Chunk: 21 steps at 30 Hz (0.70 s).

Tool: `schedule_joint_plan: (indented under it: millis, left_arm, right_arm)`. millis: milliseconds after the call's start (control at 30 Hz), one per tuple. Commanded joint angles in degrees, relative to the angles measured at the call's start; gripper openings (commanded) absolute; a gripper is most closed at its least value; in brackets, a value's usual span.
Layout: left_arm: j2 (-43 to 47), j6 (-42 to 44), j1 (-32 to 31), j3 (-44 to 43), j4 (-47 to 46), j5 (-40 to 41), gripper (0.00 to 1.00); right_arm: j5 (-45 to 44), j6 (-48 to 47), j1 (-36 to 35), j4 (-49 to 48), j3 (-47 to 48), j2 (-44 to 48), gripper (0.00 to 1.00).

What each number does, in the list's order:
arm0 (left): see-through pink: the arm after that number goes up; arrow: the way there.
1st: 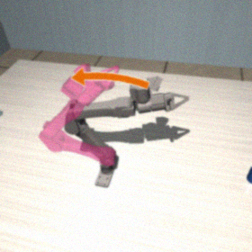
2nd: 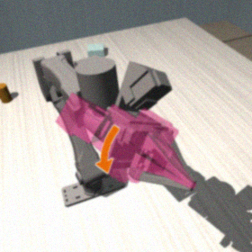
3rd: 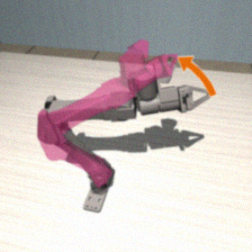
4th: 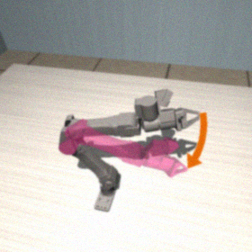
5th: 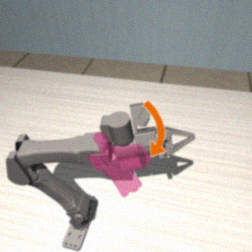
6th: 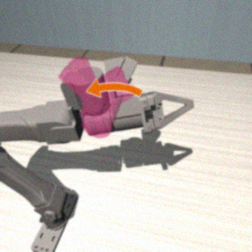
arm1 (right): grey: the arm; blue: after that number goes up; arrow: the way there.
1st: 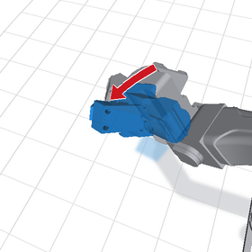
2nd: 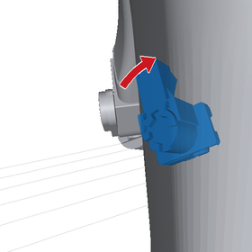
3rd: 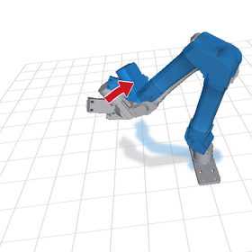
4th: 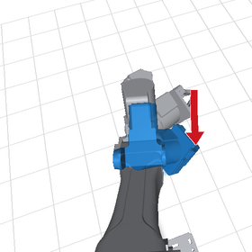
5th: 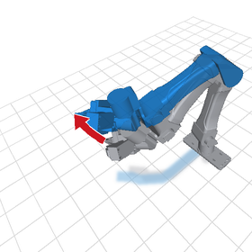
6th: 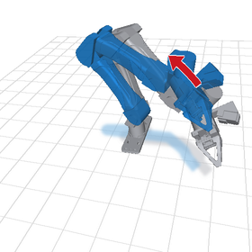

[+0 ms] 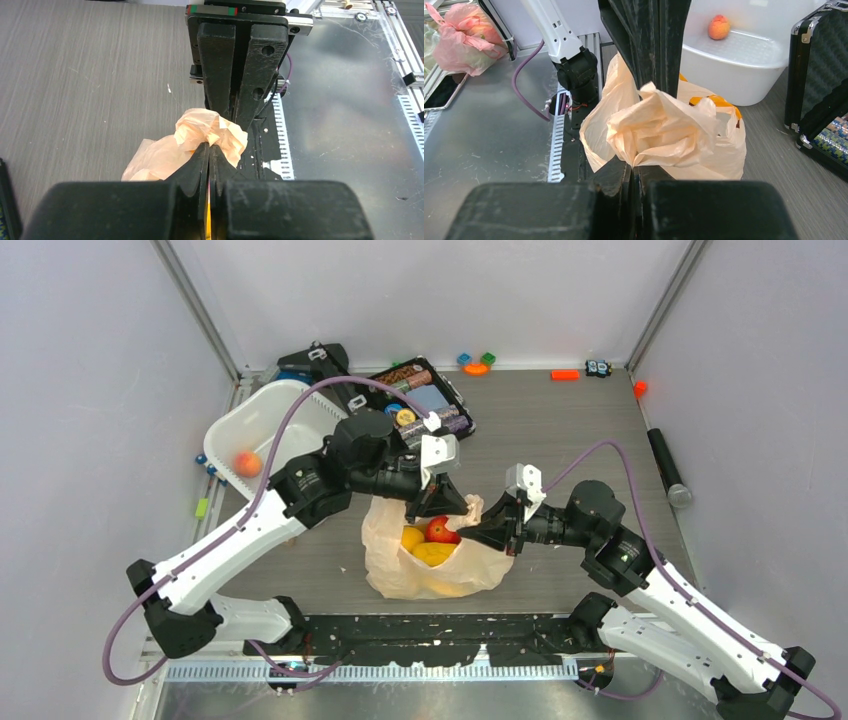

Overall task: Place the fake fruits into the plastic bag and tie a complex knot
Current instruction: Adjust the plastic bag at the center of the board.

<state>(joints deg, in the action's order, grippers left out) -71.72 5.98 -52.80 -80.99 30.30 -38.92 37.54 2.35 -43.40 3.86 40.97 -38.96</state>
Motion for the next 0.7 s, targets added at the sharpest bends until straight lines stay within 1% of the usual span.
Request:
schedule_joint_plan:
  millis: [0,100,233,400,533,633,667]
  left_arm:
    - [3.9,0.0,0.1,-0.1,-2.8,4.3,0.0]
    - [6.9,1.2,0.1,0.5,-3.3,9.3,0.0]
    - [10.4,2.7,0.1,0.1,-2.9,12.0,0.0]
    - [12.8,3.4,0.1,0.3,-2.7,12.4,0.0]
    - [12.6,3.3,0.1,-0.6,-1.2,9.7,0.01]
    - [9.6,1.7,0.1,-2.3,0.3,6.8,0.29]
    - [8.4,1.0,0.1,-2.6,0.5,5.3,0.35]
  right_arm:
    - [-1.0,0.2,0.1,-2.7,-0.1,0.8,0.05]
    - [-1.8,0.1,0.1,-2.0,-0.2,0.9,0.05]
    - [-2.9,0.1,0.1,-1.7,-0.6,1.1,0.05]
    - [-3.5,0.0,0.1,-1.8,-0.7,1.2,0.05]
    - [-2.8,0.2,0.1,-2.3,-0.9,1.5,0.05]
    - [-1.7,0.7,0.1,-3.1,-1.0,1.6,0.05]
    - [-1.4,1.0,0.1,-3.4,-1.0,1.6,0.05]
